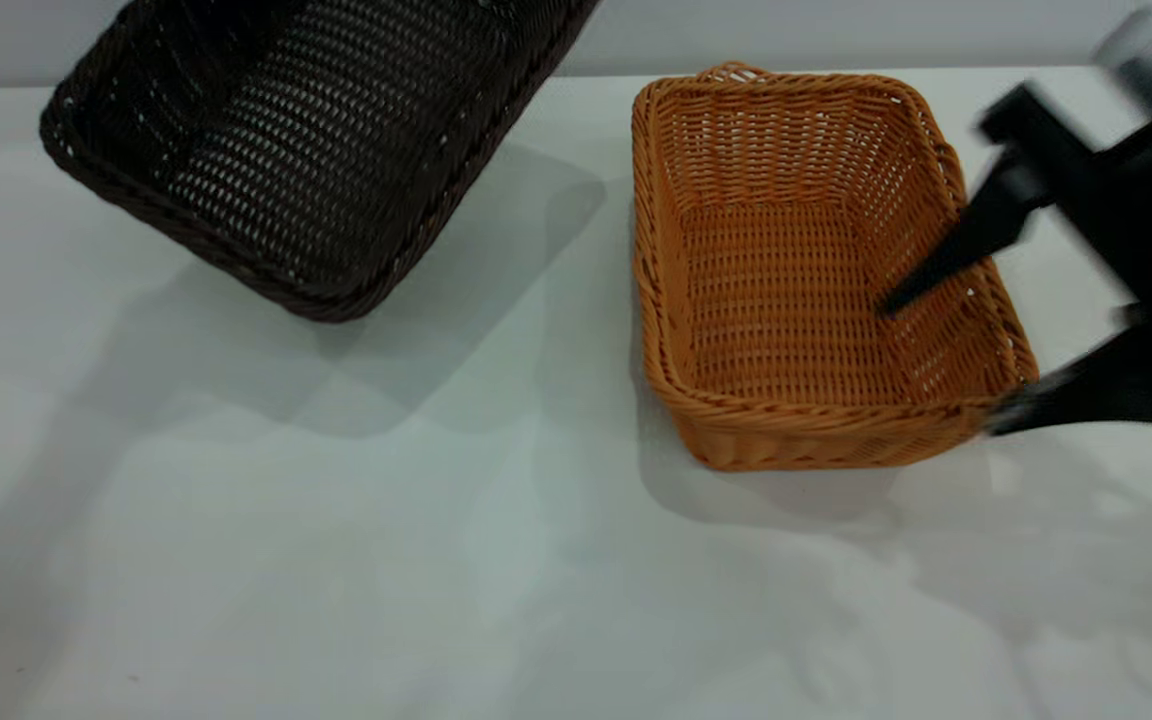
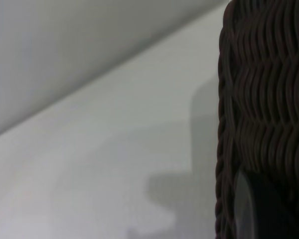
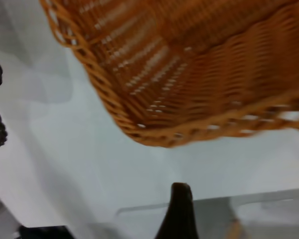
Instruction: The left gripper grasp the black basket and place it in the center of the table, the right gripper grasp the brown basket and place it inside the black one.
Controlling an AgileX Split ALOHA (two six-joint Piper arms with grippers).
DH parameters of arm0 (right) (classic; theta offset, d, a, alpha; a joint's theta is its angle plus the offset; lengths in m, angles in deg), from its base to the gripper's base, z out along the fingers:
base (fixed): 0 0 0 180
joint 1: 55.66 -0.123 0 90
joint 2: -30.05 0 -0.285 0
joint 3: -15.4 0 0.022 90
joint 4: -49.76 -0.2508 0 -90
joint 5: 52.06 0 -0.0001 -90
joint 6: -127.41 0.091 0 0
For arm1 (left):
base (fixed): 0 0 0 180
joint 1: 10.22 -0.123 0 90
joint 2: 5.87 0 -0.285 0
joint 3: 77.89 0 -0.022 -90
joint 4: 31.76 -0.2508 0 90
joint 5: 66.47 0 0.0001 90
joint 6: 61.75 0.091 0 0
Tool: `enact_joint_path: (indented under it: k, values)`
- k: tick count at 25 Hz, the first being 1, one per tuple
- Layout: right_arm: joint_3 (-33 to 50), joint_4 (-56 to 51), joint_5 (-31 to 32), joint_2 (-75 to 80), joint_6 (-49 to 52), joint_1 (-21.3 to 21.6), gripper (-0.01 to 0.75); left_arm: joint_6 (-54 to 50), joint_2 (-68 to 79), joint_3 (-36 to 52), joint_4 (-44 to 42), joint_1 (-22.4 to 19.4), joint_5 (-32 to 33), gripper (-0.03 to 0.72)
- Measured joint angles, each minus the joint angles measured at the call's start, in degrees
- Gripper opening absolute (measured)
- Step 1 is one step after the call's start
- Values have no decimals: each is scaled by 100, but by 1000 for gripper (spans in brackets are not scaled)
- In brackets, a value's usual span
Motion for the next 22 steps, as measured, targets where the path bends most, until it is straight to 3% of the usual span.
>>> enact_joint_path:
  k: [4, 10, 13, 17, 18, 22]
  values:
    - [-284, -866, -279, 795, -134, -423, 563, 12, 0, 0, 0, 0, -42, 83]
    - [-612, -1380, -764, 1732, -147, -457, 541, 92, 0, 0, 0, 0, -52, 82]
    - [-823, -1493, -993, 1968, -198, -438, 420, 210, 0, 0, 0, 0, -83, 82]
    - [-1168, -1625, -1199, 2007, -243, -234, 125, 474, 0, 0, 4, -38, -147, 82]
    - [-1249, -1624, -1199, 2007, -284, -136, 85, 534, 0, 0, 4, -67, -167, 82]
    - [-1518, -1448, -1173, 1943, -560, 421, 68, 629, 0, 0, 4, -182, -97, 81]
